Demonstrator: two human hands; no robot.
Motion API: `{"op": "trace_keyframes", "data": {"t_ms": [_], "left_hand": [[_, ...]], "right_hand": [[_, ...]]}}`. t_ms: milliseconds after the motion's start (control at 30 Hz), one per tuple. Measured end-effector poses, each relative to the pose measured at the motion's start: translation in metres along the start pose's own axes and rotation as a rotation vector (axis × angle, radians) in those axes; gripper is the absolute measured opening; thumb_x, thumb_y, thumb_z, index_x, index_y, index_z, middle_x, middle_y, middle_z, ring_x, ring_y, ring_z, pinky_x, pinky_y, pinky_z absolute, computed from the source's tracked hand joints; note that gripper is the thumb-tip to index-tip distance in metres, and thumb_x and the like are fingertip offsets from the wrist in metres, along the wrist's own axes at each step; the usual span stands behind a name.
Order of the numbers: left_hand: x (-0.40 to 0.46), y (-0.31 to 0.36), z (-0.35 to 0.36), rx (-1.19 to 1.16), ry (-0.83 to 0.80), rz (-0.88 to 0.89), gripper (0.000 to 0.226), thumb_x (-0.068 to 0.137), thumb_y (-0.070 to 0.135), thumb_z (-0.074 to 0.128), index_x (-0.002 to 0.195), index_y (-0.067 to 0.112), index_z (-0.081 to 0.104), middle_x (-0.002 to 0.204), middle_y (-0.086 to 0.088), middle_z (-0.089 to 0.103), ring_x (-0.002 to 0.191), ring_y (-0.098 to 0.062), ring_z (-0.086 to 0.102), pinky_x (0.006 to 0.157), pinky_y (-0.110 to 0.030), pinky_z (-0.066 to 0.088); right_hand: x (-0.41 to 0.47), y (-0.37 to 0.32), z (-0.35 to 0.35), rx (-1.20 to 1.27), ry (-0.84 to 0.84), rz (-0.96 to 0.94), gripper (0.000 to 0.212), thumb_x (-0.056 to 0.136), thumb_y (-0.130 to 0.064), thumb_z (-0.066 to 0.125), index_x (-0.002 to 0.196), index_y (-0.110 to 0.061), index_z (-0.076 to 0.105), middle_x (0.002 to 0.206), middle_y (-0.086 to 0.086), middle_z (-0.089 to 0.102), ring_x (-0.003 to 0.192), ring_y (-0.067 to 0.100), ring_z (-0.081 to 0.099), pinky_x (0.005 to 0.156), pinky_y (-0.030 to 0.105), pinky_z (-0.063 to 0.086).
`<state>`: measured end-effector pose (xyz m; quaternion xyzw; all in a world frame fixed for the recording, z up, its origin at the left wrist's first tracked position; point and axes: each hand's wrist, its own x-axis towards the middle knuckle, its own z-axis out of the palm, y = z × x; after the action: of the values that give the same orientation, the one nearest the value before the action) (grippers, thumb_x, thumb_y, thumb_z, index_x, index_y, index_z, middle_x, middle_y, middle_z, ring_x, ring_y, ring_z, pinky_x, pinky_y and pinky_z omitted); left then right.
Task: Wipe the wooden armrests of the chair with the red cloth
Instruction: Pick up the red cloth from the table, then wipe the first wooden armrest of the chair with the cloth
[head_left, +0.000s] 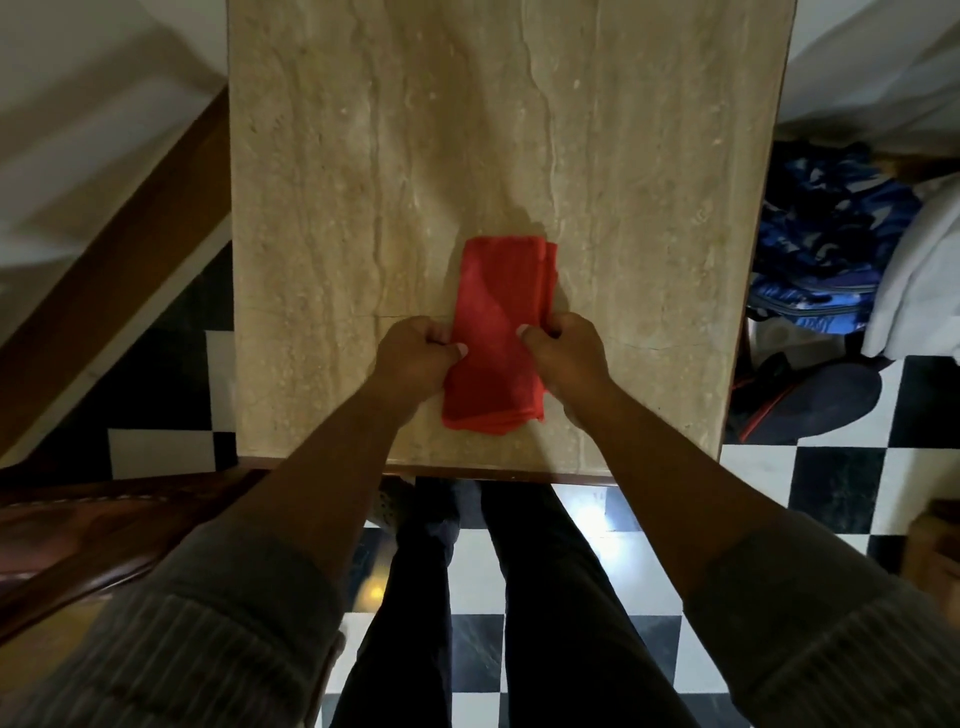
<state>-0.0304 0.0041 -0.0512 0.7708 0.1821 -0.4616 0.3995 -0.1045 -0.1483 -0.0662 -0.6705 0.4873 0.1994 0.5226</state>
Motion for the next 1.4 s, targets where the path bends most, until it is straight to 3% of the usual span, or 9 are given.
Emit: {"op": "trace_keyframes", "data": {"t_ms": [133, 267, 467, 567, 733, 900, 1133, 1267, 1400], "left_hand": [[-0.018, -0.004, -0.019, -0.138, -0.023, -0.018, 0.013, 0.094, 0.004, 0.063, 0.105, -0.001, 0.061, 0.103, -0.019, 0.069, 0.093, -0.029, 0.068, 0.076, -0.042, 0.062], [-0.050, -0.023, -0.059, -0.273, 0.005, -0.013, 0.004, 0.094, 0.004, 0.063, 0.096, 0.004, 0.060, 0.099, -0.016, 0.068, 0.088, -0.025, 0.068, 0.066, -0.034, 0.063], [-0.111, -0.079, -0.141, -0.375, 0.107, 0.067, 0.005, 0.095, 0.014, 0.064, 0.098, 0.011, 0.062, 0.096, -0.006, 0.073, 0.079, -0.013, 0.075, 0.058, -0.024, 0.059], [-0.142, -0.111, -0.179, -0.438, 0.221, 0.067, 0.004, 0.097, 0.017, 0.061, 0.100, 0.017, 0.063, 0.098, -0.003, 0.074, 0.086, -0.017, 0.075, 0.067, -0.031, 0.062], [-0.195, -0.161, -0.230, -0.615, 0.396, 0.077, 0.015, 0.097, 0.016, 0.061, 0.110, 0.021, 0.065, 0.101, -0.004, 0.074, 0.090, -0.020, 0.074, 0.079, -0.043, 0.063], [-0.247, -0.222, -0.271, -0.822, 0.534, 0.159, 0.031, 0.097, 0.011, 0.059, 0.122, 0.029, 0.063, 0.095, -0.004, 0.071, 0.078, -0.013, 0.072, 0.062, -0.029, 0.058], [-0.271, -0.305, -0.292, -1.029, 0.763, 0.189, 0.040, 0.094, 0.010, 0.063, 0.104, 0.048, 0.067, 0.076, 0.008, 0.068, 0.078, -0.014, 0.073, 0.068, -0.041, 0.062], [-0.255, -0.330, -0.296, -1.039, 0.915, 0.140, 0.043, 0.095, 0.008, 0.061, 0.104, 0.050, 0.062, 0.068, 0.013, 0.064, 0.069, -0.006, 0.069, 0.058, -0.030, 0.059], [-0.222, -0.327, -0.289, -1.089, 0.883, 0.057, 0.038, 0.096, 0.005, 0.059, 0.128, 0.026, 0.056, 0.072, 0.001, 0.061, 0.082, -0.025, 0.066, 0.085, -0.057, 0.058]], "right_hand": [[-0.021, -0.011, 0.009, 0.054, -0.025, -0.065, 0.008, 0.091, -0.027, 0.063, 0.085, -0.021, 0.062, 0.083, 0.001, 0.067, 0.070, 0.015, 0.064, 0.053, 0.022, 0.049], [-0.053, -0.030, 0.030, 0.040, -0.093, -0.142, 0.007, 0.091, -0.029, 0.062, 0.092, -0.022, 0.065, 0.091, 0.004, 0.071, 0.080, 0.019, 0.068, 0.069, 0.035, 0.055], [-0.117, -0.067, 0.090, -0.012, -0.286, -0.311, 0.008, 0.093, -0.026, 0.063, 0.100, -0.029, 0.063, 0.104, -0.001, 0.071, 0.093, 0.015, 0.070, 0.078, 0.033, 0.057], [-0.153, -0.083, 0.131, -0.028, -0.376, -0.367, 0.008, 0.092, -0.029, 0.064, 0.099, -0.032, 0.062, 0.106, -0.005, 0.068, 0.089, 0.009, 0.070, 0.066, 0.021, 0.055], [-0.208, -0.109, 0.197, -0.146, -0.530, -0.481, 0.010, 0.091, -0.032, 0.065, 0.101, -0.032, 0.062, 0.113, -0.005, 0.066, 0.102, 0.017, 0.068, 0.084, 0.042, 0.059], [-0.272, -0.121, 0.265, -0.277, -0.725, -0.665, 0.022, 0.092, -0.030, 0.064, 0.113, -0.025, 0.061, 0.114, -0.006, 0.065, 0.105, 0.013, 0.064, 0.089, 0.035, 0.053], [-0.322, -0.113, 0.352, -0.454, -0.905, -0.819, 0.020, 0.091, -0.038, 0.064, 0.111, -0.040, 0.060, 0.107, -0.020, 0.065, 0.094, -0.005, 0.063, 0.077, 0.020, 0.047], [-0.319, -0.103, 0.398, -0.647, -0.829, -1.060, 0.017, 0.090, -0.040, 0.062, 0.105, -0.031, 0.065, 0.106, -0.014, 0.061, 0.089, -0.001, 0.059, 0.072, 0.014, 0.041], [-0.297, -0.089, 0.421, -0.843, -0.628, -1.142, 0.015, 0.092, -0.031, 0.064, 0.098, -0.017, 0.066, 0.105, 0.000, 0.057, 0.082, 0.001, 0.052, 0.071, 0.015, 0.041]]}}
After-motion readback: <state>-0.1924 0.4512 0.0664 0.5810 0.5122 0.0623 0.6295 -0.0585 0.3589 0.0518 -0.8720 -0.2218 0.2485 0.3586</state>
